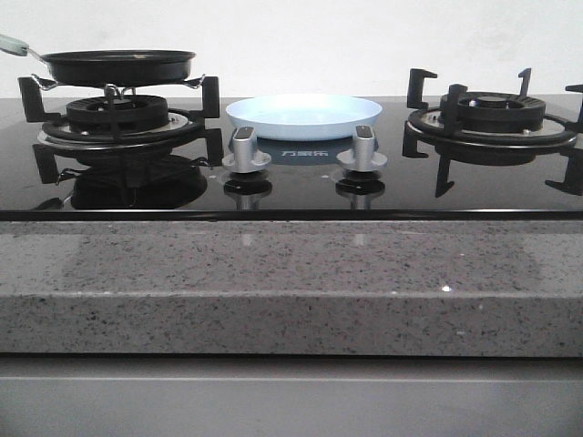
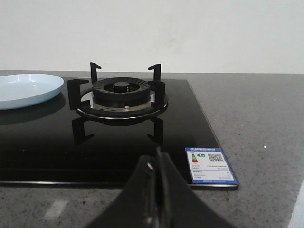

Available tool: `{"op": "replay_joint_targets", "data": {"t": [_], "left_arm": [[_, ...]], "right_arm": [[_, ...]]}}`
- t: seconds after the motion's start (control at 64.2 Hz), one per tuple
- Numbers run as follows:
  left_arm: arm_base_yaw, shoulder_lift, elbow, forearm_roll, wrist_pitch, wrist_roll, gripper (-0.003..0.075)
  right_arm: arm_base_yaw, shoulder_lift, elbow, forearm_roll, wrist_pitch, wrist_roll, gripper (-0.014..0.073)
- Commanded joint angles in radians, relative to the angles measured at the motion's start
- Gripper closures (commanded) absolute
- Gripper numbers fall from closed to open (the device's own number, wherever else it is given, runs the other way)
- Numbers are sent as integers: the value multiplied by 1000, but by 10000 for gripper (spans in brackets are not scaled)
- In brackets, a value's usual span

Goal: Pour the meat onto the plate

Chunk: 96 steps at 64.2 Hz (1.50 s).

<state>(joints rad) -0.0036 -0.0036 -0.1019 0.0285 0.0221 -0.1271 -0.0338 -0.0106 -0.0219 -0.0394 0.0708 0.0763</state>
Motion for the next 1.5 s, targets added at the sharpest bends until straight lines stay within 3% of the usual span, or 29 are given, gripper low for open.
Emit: {"op": "replay_joint_targets", "data": {"t": [0.0, 0.202, 0.514, 0.997, 1.075, 1.184, 1.277, 1.34, 1.48], "left_arm": [[1, -13, -121, -6, -12, -9, 741], [1, 51, -326, 2, 191, -9, 741], [1, 322, -609, 2, 506, 48, 741], [1, 526, -630, -29, 502, 48, 734], [-11, 557, -632, -29, 505, 64, 666], [-51, 598, -632, -29, 507, 73, 441], [-102, 619, -632, -22, 507, 73, 300], [-144, 635, -632, -17, 507, 73, 269], [-239, 650, -632, -14, 505, 73, 283]], "right_arm": [[-7, -7, -106, 5, -2, 3, 662], [-7, 90, -335, 5, 185, 3, 662], [-4, 351, -687, 9, 463, 3, 662], [1, 537, -714, 39, 520, 1, 652], [31, 567, -719, 39, 534, -11, 570], [87, 608, -733, 39, 559, -36, 336], [133, 646, -754, 39, 596, -36, 167], [155, 682, -779, 39, 627, -36, 130], [199, 767, -838, 39, 656, -36, 129]]}}
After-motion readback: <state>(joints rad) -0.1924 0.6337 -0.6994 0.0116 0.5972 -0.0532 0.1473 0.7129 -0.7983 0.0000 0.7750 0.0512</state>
